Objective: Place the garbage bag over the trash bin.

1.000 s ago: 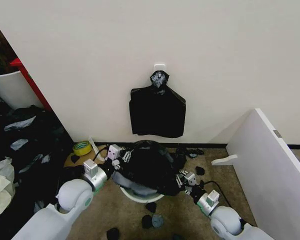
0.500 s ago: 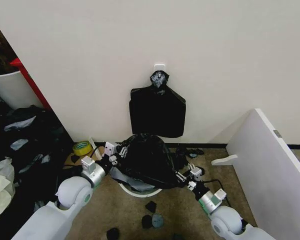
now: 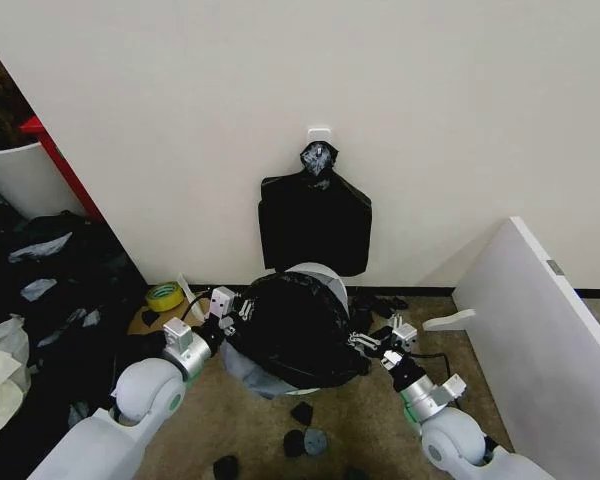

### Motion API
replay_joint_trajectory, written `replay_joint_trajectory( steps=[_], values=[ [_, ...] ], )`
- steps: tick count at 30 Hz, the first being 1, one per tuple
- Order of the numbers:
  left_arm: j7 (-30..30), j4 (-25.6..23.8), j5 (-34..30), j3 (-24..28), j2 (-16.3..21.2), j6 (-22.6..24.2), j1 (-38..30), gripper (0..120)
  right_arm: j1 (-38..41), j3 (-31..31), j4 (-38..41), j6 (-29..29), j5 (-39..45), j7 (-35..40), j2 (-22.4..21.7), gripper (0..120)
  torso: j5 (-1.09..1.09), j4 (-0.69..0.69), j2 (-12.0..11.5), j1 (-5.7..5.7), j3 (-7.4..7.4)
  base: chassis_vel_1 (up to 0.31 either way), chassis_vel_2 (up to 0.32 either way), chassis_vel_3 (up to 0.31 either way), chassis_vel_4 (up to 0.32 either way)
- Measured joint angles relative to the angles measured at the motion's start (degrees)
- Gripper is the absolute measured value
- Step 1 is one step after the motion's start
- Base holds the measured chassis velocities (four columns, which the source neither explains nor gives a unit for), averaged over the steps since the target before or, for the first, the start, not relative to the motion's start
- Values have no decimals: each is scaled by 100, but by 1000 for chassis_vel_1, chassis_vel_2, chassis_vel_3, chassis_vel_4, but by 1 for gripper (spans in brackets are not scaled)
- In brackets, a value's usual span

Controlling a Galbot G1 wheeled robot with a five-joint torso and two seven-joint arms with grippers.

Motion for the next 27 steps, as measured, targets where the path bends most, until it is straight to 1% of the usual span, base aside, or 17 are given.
replay_joint_trajectory(
  steps=[3, 10, 13, 21, 25, 27],
  values=[
    [-3, -22, 9, -5, 2, 0, 32, 2, 6, 46, -16, 17, 118, -114, 15, 100, -2, -1, 0, 0, 0, 0, 0, 0, 0],
    [9, -75, 37, -62, 20, 2, 157, 1, 160, 126, 8, 205, 1053, -857, 151, 100, -1, 0, 0, 0, 0, 0, 0, 0, 0],
    [5, -75, 55, -76, 13, 4, 181, 0, 191, 167, 66, 227, 1255, -994, 156, 100, -1, 0, 0, 0, 0, 0, 0, 0, 0],
    [-1, -40, 96, -60, -15, 8, 180, 0, 129, 281, 7, 196, 1314, -950, 87, 100, -1, -1, 0, 0, 0, 0, 0, 0, 0],
    [-61, 74, 105, -16, -35, 2, 124, 0, 135, 359, 22, 187, 1333, -879, 109, 100, -1, -1, 0, 0, 0, 0, 0, 0, 0],
    [-124, 128, 110, 34, -57, 17, 91, 0, 140, 502, 113, 179, 1340, -867, 114, 100, -1, 0, 0, 0, 0, 0, 0, 0, 0]
  ],
)
